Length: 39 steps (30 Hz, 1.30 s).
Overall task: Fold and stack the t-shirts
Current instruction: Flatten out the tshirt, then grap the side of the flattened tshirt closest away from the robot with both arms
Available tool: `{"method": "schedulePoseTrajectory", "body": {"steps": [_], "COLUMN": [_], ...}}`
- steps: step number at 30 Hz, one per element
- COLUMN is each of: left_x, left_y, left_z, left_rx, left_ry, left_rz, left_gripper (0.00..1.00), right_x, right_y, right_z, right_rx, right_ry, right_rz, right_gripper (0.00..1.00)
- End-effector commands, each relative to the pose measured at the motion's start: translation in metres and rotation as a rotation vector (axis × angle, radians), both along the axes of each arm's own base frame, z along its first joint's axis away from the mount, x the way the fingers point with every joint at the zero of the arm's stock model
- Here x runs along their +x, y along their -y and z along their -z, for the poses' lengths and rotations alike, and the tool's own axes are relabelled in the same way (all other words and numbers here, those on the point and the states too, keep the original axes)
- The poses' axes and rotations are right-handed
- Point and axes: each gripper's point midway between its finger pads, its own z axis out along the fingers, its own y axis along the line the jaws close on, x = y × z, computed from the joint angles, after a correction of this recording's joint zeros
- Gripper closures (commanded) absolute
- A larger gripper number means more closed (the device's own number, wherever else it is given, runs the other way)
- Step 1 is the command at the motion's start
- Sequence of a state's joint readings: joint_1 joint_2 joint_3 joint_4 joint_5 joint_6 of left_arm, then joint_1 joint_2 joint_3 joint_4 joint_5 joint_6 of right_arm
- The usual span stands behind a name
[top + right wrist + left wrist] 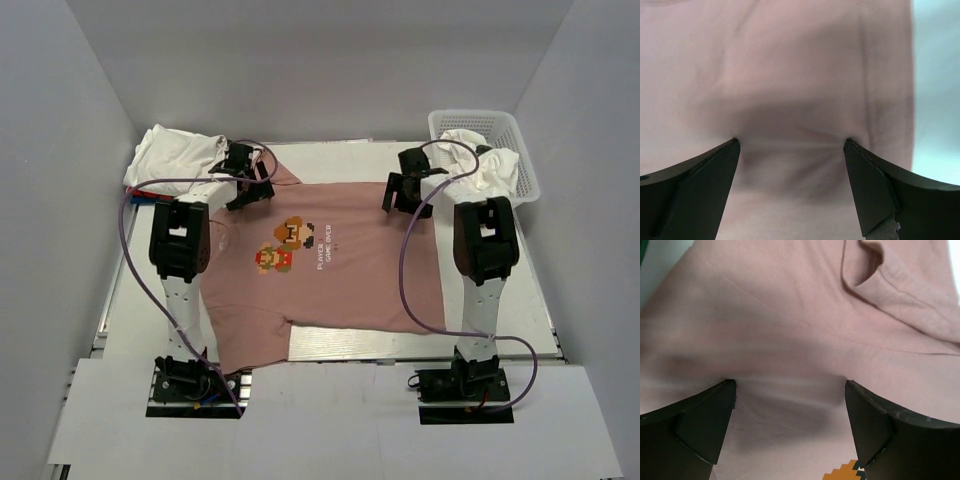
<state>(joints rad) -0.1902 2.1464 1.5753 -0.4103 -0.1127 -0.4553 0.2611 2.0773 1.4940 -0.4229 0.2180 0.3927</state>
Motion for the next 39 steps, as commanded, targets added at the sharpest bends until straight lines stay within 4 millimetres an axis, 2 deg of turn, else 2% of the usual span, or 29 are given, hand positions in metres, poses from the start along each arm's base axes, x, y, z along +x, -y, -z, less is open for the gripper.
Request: {"method": "schedulePoseTrajectory", "body": {"steps": [1,2,3,4,6,10,12,13,14,15,16,17,18,19,20,21,22,23,24,25,26,27,29,30,32,33,35,37,39], "left_x": [0.011,0.012,0.016,0.029,0.041,0.038,0.029,0.014,0.007,-0.019,-0.029,-0.039,-0.068,-0.08,-0.098,-0.127,-0.143,-0.175,-0.19,-0.206,-0.239,-0.255,-0.299,-0.314,-0.343,-0.354,-0.369,-0.379,-0.384], "left_y": [0.015,0.02,0.023,0.027,0.031,0.03,0.032,0.029,0.028,0.023,0.02,0.015,0.009,0.005,0.0,-0.006,-0.01,-0.015,-0.014,-0.011,-0.015,-0.014,-0.008,-0.007,-0.001,0.0,0.011,0.017,0.008], "left_z": [0.012,0.023,0.022,0.012,0.004,-0.005,-0.036,-0.029,-0.062,-0.049,-0.059,-0.067,-0.053,-0.088,-0.089,-0.072,-0.092,-0.072,-0.069,-0.066,-0.054,-0.047,-0.023,-0.022,-0.012,-0.011,-0.011,-0.011,-0.009], "left_rx": [-0.041,-0.057,-0.068,-0.074,-0.086,-0.086,-0.102,-0.099,-0.107,-0.108,-0.109,-0.109,-0.103,-0.122,-0.135,-0.133,-0.153,-0.155,-0.168,-0.194,-0.194,-0.21,-0.254,-0.273,-0.319,-0.338,-0.399,-0.44,-0.387], "left_ry": [-0.042,-0.065,-0.064,-0.037,-0.015,-0.017,0.021,-0.002,0.053,0.002,0.02,0.034,-0.015,0.057,0.042,-0.015,0.023,-0.057,-0.078,-0.112,-0.19,-0.234,-0.359,-0.379,-0.457,-0.493,-0.519,-0.557,-0.571], "left_rz": [0.05,0.064,0.071,0.085,0.092,0.092,0.115,0.114,0.117,0.104,0.092,0.062,0.042,0.021,-0.03,-0.062,-0.093,-0.129,-0.119,-0.119,-0.13,-0.141,-0.131,-0.121,-0.116,-0.148,-0.133,-0.147,-0.187], "left_gripper": [0.0,0.0,0.0,0.0,0.0,0.0,0.0,0.0,0.0,0.0,0.0,0.0,0.0,0.0,0.0,0.0,0.0,0.0,0.0,0.0,0.0,0.0,0.0,0.0,0.0,0.0,0.0,0.0,0.0], "right_x": [0.022,0.035,0.051,0.055,0.08,0.092,0.087,0.084,0.076,0.075,0.064,0.056,0.051,0.037,0.029,0.022,0.0,-0.002,-0.008,-0.029,-0.027,-0.032,-0.049,-0.058,-0.068,-0.075,-0.083,-0.094,-0.097], "right_y": [0.028,0.032,0.029,0.025,0.02,0.003,-0.003,-0.012,-0.015,-0.018,-0.027,-0.03,-0.039,-0.045,-0.049,-0.057,-0.059,-0.065,-0.069,-0.069,-0.07,-0.069,-0.062,-0.058,-0.056,-0.051,-0.048,-0.044,-0.041], "right_z": [0.0,0.003,-0.01,0.003,-0.017,-0.053,-0.071,-0.085,-0.081,-0.104,-0.115,-0.11,-0.116,-0.136,-0.13,-0.134,-0.134,-0.137,-0.151,-0.136,-0.141,-0.153,-0.144,-0.141,-0.158,-0.147,-0.156,-0.146,-0.145], "right_rx": [-0.058,-0.071,-0.06,-0.075,-0.081,-0.043,-0.027,-0.016,-0.015,-0.006,-0.008,-0.002,0.002,0.007,0.014,0.022,0.047,0.064,0.093,0.116,0.128,0.138,0.136,0.138,0.159,0.153,0.169,0.175,0.176], "right_ry": [-0.019,-0.007,0.031,0.012,0.064,0.133,0.166,0.207,0.198,0.252,0.27,0.264,0.281,0.313,0.311,0.318,0.31,0.339,0.374,0.337,0.38,0.413,0.408,0.419,0.466,0.454,0.478,0.47,0.473], "right_rz": [0.052,0.037,0.021,-0.022,-0.067,-0.151,-0.184,-0.225,-0.248,-0.259,-0.296,-0.31,-0.334,-0.358,-0.367,-0.385,-0.382,-0.392,-0.381,-0.377,-0.358,-0.341,-0.316,-0.308,-0.298,-0.285,-0.28,-0.28,-0.271], "right_gripper": [0.09,0.09,0.09,0.09,0.09,0.09,0.09,0.09,0.09,0.09,0.09,0.09,0.09,0.09,0.09,0.09,0.09,0.09,0.09,0.09,0.09,0.09,0.09,0.09,0.09,0.09,0.09,0.09,0.09]}}
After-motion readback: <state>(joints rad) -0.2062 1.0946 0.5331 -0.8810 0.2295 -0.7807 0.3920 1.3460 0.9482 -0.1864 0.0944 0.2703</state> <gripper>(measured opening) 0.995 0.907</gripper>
